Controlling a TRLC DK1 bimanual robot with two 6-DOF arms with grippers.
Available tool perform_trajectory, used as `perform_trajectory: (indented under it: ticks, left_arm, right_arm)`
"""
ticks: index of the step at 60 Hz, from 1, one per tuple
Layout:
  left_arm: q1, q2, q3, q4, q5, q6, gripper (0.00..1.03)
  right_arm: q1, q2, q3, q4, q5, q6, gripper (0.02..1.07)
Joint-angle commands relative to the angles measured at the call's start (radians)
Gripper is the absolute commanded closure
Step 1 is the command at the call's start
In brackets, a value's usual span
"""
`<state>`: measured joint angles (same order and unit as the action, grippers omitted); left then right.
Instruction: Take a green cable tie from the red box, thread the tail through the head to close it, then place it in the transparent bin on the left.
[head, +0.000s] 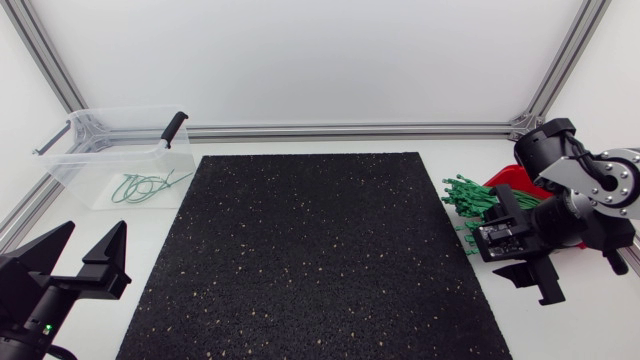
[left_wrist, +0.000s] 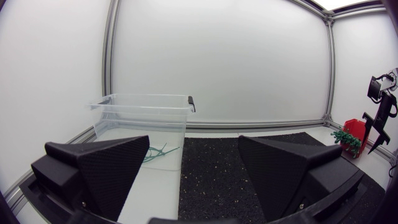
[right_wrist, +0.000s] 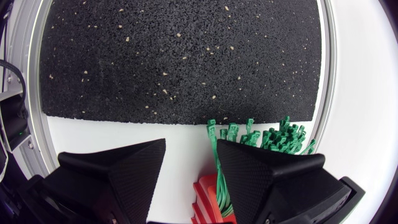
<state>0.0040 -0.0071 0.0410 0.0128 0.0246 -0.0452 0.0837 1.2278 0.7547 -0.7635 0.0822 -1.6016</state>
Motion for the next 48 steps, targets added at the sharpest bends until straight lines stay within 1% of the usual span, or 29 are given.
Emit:
perform_trajectory:
  ticks: [1, 5, 14, 17, 48]
  left_arm:
    - [-0.006, -0.002, -0.039, -0.024, 0.003, -0.001, 0.04]
    - [-0.004, -0.002, -0.039, -0.024, 0.003, -0.001, 0.04]
    - [-0.004, -0.002, -0.039, -0.024, 0.003, -0.001, 0.04]
    - [-0.006, -0.002, -0.039, -0.024, 0.003, -0.001, 0.04]
    - [-0.006, -0.002, -0.039, -0.024, 0.003, -0.001, 0.04]
  right_arm:
    - [0.007, 0.041, 0.021, -0.017, -0.001, -0.026, 0.45]
    - [0.007, 0.061, 0.021, 0.004, 0.005, -0.029, 0.49]
    - [-0.001, 0.095, 0.031, 0.043, 0.013, -0.032, 0.50]
    - [-0.002, 0.102, 0.031, 0.055, 0.014, -0.037, 0.54]
    - [-0.032, 0.156, 0.021, 0.142, 0.044, -0.057, 0.60]
